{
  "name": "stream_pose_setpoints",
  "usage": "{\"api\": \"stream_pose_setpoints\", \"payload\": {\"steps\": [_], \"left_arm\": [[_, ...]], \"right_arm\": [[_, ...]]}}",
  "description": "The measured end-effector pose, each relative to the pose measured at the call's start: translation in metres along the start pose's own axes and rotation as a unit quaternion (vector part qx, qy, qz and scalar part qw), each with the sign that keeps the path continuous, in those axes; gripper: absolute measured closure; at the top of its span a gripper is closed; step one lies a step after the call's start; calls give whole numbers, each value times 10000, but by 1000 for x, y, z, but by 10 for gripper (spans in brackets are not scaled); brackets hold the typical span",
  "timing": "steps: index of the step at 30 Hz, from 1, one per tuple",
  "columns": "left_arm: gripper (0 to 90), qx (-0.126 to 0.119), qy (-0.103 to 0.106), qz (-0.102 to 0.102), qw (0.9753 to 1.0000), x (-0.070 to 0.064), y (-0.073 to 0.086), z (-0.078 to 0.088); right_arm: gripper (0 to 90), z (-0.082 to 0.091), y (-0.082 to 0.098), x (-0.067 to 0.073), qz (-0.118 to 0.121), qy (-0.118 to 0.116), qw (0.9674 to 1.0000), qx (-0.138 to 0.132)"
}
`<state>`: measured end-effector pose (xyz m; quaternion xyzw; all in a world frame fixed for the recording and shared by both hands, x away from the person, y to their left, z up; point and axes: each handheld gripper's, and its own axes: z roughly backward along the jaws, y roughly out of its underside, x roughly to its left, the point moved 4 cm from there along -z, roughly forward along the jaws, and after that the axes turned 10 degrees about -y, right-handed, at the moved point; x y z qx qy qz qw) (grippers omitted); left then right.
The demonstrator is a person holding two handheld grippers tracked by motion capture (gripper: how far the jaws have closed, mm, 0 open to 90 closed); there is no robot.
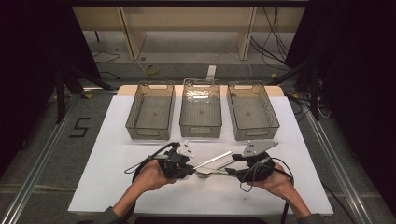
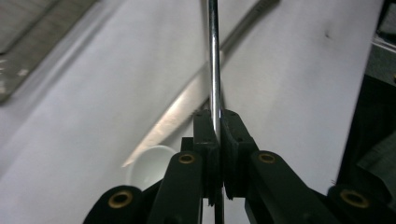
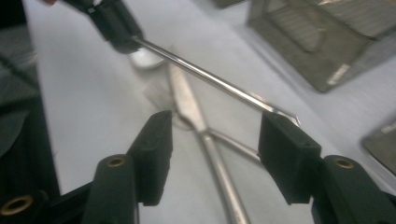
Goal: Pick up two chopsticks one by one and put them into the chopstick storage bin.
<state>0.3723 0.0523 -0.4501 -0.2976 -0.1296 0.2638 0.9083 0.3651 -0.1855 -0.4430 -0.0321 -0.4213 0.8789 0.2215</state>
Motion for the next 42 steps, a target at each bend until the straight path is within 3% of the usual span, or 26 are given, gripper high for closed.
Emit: {"api": "stream_pose_setpoints", "payload": {"steps": [2, 8, 17, 21, 27, 29, 42], "left_arm": [[855, -92, -145, 176, 9997, 8, 1, 3], [856, -339, -394, 562, 9971, 27, 2, 11], [856, -562, -723, 1063, 9901, 59, 6, 24], [856, -695, -907, 1354, 9842, 80, 9, 30], [856, -879, -1151, 1795, 9730, 110, 10, 37], [856, -880, -1243, 1841, 9710, 120, 8, 39], [856, -826, -1745, 2389, 9517, 177, -1, 37]], "right_arm": [[407, 2, 4, -4, -240, 125, 9993, -264], [368, 13, 9, -9, -629, 253, 9951, -720], [317, 14, 16, -8, -942, 260, 9903, -992], [293, 16, 17, -6, -1039, 236, 9880, -1116], [264, 19, 20, -6, -1101, 232, 9859, -1242], [255, 20, 20, -5, -1114, 180, 9854, -1276], [251, 18, 20, 0, -1028, 90, 9874, -1203]]}}
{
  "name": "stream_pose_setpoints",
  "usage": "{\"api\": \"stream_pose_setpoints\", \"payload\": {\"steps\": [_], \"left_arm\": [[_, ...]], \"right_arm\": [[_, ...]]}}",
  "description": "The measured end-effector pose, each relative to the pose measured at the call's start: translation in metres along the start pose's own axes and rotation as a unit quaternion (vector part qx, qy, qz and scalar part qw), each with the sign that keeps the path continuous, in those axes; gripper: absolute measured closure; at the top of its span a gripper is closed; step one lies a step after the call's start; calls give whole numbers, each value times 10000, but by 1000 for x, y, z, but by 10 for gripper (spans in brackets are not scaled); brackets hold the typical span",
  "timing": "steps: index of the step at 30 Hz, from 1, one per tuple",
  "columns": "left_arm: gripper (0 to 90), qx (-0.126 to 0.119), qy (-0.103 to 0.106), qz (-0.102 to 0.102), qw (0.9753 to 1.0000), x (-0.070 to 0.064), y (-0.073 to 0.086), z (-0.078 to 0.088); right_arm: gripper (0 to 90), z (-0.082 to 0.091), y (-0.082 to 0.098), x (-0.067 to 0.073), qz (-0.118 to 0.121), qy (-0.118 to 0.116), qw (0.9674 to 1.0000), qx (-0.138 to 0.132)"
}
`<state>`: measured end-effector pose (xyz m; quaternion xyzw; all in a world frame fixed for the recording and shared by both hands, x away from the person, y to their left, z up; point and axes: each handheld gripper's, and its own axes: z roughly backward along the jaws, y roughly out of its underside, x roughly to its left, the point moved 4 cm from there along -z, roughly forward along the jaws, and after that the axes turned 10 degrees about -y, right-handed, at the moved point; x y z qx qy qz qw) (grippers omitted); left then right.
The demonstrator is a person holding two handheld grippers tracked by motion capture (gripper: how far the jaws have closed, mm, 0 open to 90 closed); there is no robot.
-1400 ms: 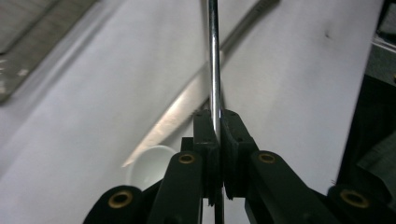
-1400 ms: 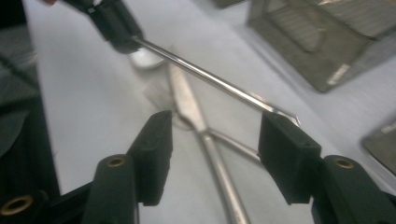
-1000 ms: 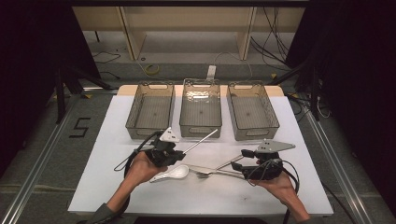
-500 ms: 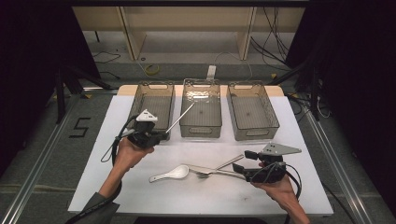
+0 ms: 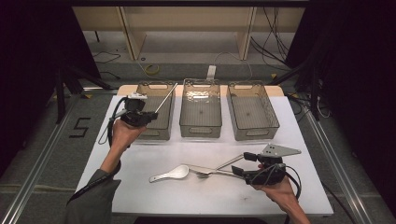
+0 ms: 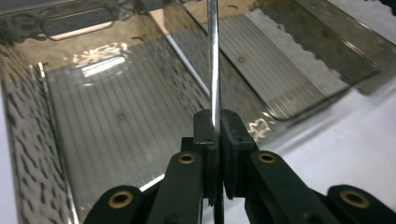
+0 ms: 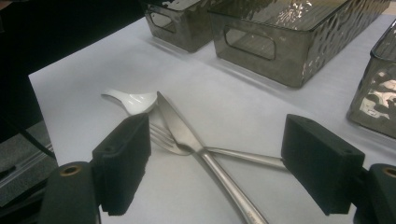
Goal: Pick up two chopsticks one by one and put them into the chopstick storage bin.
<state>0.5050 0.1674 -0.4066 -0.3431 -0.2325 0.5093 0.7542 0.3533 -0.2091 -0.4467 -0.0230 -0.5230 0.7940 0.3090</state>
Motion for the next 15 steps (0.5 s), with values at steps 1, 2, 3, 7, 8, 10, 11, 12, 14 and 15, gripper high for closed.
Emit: {"api": "stream_pose_setpoints", "payload": {"steps": [1, 2, 3, 7, 8, 10, 11, 12, 14, 15], "left_arm": [[855, -6, -32, 50, 10000, 3, -2, -3], [856, -11, -57, 78, 10000, 5, -4, -4], [855, -19, -50, 125, 9999, 6, -5, -6], [855, -14, -129, 287, 9995, 14, -10, -17], [855, -21, -150, 337, 9993, 16, -11, -20], [855, -31, -206, 435, 9988, 21, -14, -25], [855, -24, -208, 495, 9986, 22, -14, -27], [855, -16, -225, 517, 9984, 24, -15, -30], [855, 23, -309, 549, 9980, 28, -15, -36], [855, 34, -328, 545, 9980, 29, -16, -38]], "right_arm": [[250, 0, 0, 0, 1, -7, 10000, 7], [251, 0, 0, 0, -4, -20, 10000, 5], [251, 0, 0, 1, -5, -27, 10000, 14], [252, -1, 0, 2, 17, -27, 10000, 20], [252, -2, 0, 2, 24, -30, 10000, 29], [252, -2, 0, 3, 30, -43, 10000, 28], [252, -2, 1, 3, 36, -51, 10000, 32], [253, -2, 1, 3, 37, -51, 10000, 36], [255, -2, 1, 4, 39, -64, 10000, 50], [256, -2, 1, 4, 43, -74, 9999, 55]]}}
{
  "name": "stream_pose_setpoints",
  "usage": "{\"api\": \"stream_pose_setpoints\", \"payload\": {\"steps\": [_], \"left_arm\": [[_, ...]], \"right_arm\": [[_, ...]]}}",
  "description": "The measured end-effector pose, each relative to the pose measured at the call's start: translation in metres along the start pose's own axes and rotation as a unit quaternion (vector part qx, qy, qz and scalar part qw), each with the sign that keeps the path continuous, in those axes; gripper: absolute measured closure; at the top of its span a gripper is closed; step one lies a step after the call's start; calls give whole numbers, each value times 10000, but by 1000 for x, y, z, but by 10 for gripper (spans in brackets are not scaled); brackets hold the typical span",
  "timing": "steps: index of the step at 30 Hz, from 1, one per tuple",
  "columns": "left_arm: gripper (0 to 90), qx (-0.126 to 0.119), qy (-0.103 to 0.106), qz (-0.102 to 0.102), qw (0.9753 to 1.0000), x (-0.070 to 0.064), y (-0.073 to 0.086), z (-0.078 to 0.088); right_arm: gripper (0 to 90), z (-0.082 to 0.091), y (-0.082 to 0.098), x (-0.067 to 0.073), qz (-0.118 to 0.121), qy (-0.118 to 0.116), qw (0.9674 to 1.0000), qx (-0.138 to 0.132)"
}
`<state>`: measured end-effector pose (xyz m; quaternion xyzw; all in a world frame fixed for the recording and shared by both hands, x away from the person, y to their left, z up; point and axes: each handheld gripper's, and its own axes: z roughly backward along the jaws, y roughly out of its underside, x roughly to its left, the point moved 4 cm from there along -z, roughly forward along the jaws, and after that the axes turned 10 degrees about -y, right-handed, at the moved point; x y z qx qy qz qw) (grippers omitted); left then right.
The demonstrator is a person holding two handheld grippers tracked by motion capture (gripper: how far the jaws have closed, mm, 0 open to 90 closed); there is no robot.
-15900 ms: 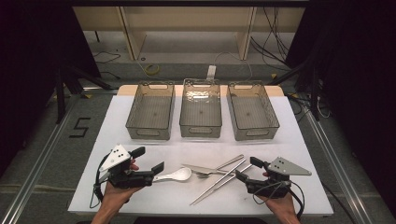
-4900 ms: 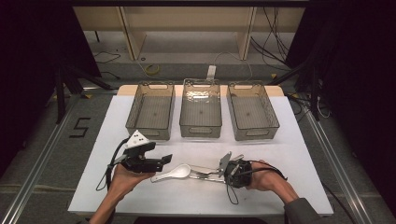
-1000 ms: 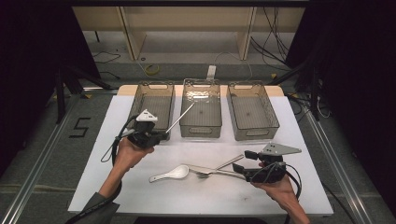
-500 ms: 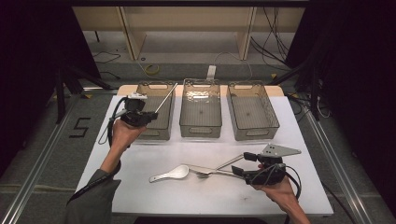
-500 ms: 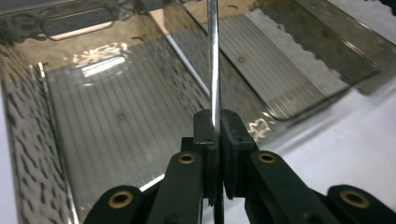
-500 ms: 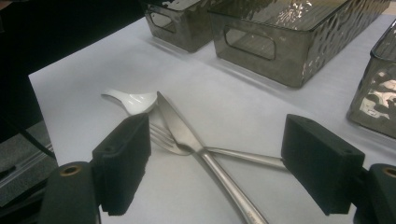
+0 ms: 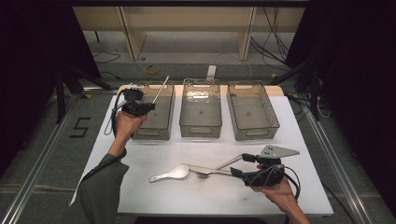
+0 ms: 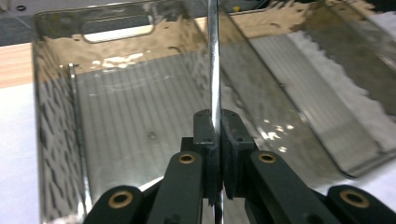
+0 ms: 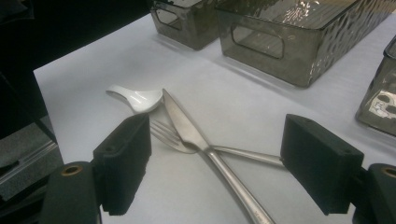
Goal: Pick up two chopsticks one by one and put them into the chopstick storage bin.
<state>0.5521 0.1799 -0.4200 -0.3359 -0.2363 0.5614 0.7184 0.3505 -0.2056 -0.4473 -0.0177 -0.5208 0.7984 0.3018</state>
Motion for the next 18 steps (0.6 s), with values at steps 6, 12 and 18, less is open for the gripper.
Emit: {"api": "stream_pose_setpoints", "payload": {"steps": [6, 12, 18], "left_arm": [[854, 144, -159, -7, 9998, 8, 0, -12], [853, 125, -234, 25, 9996, 15, -2, -19], [849, 169, -313, 103, 9993, 20, 1, -29]], "right_arm": [[257, -1, 1, 1, 7, -64, 10000, 60], [259, -4, 1, 3, 36, -126, 9999, 98], [259, -5, 3, 3, 42, -174, 9997, 185]]}}
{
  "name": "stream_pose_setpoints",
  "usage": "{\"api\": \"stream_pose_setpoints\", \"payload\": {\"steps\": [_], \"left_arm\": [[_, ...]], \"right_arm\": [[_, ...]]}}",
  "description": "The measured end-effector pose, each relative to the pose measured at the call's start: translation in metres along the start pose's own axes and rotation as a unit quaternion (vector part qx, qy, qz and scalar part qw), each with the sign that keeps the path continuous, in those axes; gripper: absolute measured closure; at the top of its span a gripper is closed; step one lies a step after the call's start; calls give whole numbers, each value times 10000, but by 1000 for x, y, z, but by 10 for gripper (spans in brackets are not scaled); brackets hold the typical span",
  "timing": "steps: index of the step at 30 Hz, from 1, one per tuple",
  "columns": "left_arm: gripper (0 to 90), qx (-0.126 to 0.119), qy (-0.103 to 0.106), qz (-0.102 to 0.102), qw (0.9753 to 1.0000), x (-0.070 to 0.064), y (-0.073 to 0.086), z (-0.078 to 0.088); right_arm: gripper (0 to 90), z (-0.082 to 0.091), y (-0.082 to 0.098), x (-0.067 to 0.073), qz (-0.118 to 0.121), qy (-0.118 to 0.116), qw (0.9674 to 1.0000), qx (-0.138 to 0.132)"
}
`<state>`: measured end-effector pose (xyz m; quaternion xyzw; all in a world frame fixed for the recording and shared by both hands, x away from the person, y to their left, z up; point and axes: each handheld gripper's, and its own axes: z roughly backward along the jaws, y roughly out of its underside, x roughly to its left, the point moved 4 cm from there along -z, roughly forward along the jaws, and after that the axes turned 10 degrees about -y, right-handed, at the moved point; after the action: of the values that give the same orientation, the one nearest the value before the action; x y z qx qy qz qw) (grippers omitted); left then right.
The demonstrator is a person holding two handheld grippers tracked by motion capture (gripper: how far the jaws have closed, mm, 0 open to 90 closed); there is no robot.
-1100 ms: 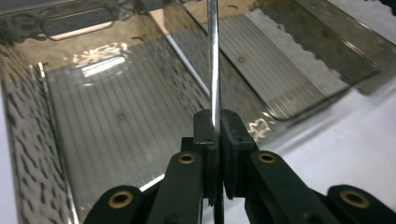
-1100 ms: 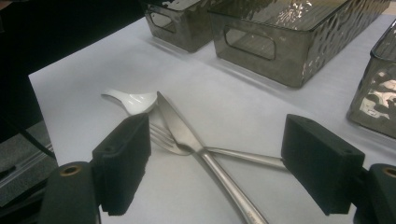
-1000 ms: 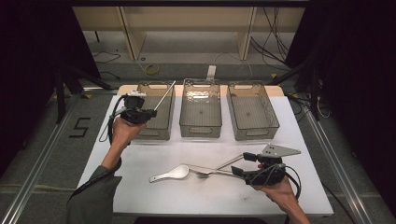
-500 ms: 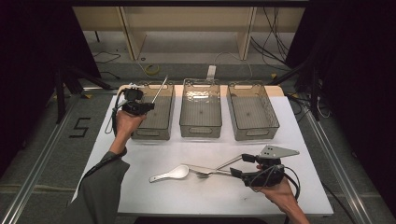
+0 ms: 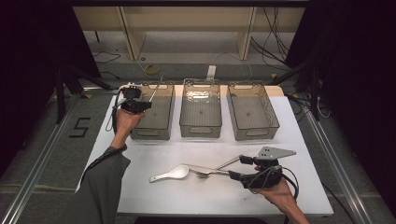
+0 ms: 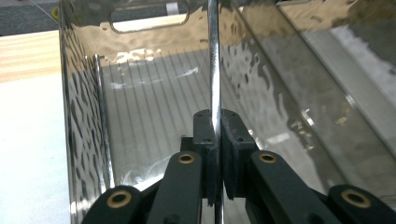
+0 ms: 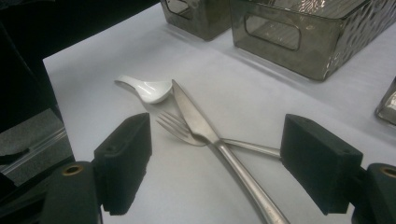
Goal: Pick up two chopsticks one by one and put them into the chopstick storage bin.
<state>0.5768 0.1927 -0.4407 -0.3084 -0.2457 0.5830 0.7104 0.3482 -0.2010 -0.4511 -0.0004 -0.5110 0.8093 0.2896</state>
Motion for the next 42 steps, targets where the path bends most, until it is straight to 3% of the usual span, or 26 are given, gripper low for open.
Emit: {"api": "stream_pose_setpoints", "payload": {"steps": [3, 8, 14, 17, 21, 26, 27, 29, 31, 33, 35, 38, 42], "left_arm": [[838, -30, -50, 186, 9998, 2, 1, -4], [671, -123, -31, 246, 9996, 1, 1, -3], [502, -32, 456, 197, 9988, -6, 0, 13], [423, -59, 906, 351, 9952, -12, 1, 27], [359, -119, 1072, 119, 9941, -21, 9, 48], [311, -217, 1352, -167, 9904, -35, 28, 78], [303, -256, 1426, -141, 9893, -37, 30, 83], [280, -350, 1808, -6, 9829, -42, 38, 94], [259, -299, 1721, -210, 9844, -48, 44, 100], [250, -260, 1820, -314, 9825, -52, 52, 103], [238, -171, 1773, -485, 9828, -56, 61, 103], [229, -147, 1807, -434, 9825, -59, 67, 105], [219, -104, 1788, -655, 9816, -65, 71, 109]], "right_arm": [[260, 0, 0, 1, 2, -29, 10000, -25], [260, 0, 1, 2, 20, -63, 10000, 32], [260, 0, 0, 3, 17, -75, 10000, 27], [259, 0, 0, 2, 31, -116, 9999, 16], [258, 0, -1, 4, 78, -117, 9999, 37], [258, 1, -1, 4, 84, -94, 9999, 28], [258, 1, -1, 3, 82, -100, 9999, 24], [258, 1, 0, 3, 75, -103, 9999, 29], [258, 1, 0, 3, 80, -124, 9999, 27], [258, 2, 0, 4, 96, -116, 9999, 40], [258, 3, -1, 5, 105, -108, 9999, 19], [258, 3, 0, 5, 130, -77, 9999, 21], [258, 3, 0, 4, 136, -82, 9999, 27]]}}
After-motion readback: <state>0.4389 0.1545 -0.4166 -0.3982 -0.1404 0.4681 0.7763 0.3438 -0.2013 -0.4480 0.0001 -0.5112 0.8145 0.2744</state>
